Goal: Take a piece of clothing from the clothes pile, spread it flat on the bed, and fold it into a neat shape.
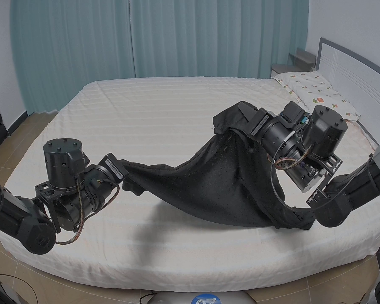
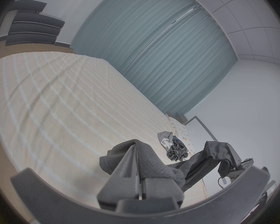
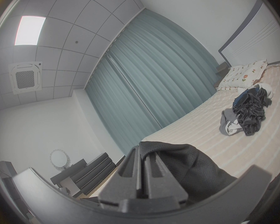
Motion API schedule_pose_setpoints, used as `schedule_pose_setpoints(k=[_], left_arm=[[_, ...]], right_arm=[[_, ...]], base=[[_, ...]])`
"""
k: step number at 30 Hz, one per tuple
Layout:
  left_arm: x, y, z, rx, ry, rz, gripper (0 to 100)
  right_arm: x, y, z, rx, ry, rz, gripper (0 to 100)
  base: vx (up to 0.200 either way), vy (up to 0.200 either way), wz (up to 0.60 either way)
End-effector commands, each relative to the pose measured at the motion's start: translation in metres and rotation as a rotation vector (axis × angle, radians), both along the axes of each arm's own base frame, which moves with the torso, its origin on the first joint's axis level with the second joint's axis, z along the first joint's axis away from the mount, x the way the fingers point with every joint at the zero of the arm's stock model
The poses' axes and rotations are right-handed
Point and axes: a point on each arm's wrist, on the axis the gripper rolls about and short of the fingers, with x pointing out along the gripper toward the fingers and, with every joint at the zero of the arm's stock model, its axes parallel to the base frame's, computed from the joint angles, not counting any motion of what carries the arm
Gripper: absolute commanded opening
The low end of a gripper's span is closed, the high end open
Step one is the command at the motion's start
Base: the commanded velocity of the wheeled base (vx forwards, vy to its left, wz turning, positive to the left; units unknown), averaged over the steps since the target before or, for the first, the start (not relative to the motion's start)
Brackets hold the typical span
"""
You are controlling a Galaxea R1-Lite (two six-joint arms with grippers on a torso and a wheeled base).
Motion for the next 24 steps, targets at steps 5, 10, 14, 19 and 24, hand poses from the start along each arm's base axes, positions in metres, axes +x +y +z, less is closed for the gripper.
schedule_pose_setpoints(k=[5,10,14,19,24], left_arm=[[0.001,-0.002,-0.005,0.007,0.017,-0.009,0],[-0.003,-0.006,-0.013,0.017,0.045,-0.034,0],[-0.012,-0.016,-0.016,0.033,0.056,-0.081,0],[-0.019,-0.022,-0.017,0.058,0.074,-0.109,0],[-0.032,-0.015,-0.005,0.065,0.085,-0.112,0]], right_arm=[[0.005,-0.005,-0.015,-0.027,0.041,-0.020,0],[0.001,-0.019,-0.024,-0.046,0.086,-0.041,0],[-0.010,-0.027,-0.029,-0.065,0.110,-0.031,0],[-0.030,-0.035,-0.020,-0.065,0.105,-0.011,0],[-0.064,-0.044,-0.012,-0.049,0.098,0.040,0]], base=[[0.000,0.000,0.00],[-0.080,0.000,0.00],[-0.200,0.000,0.00],[-0.200,0.000,0.00],[-0.200,0.000,0.00]])
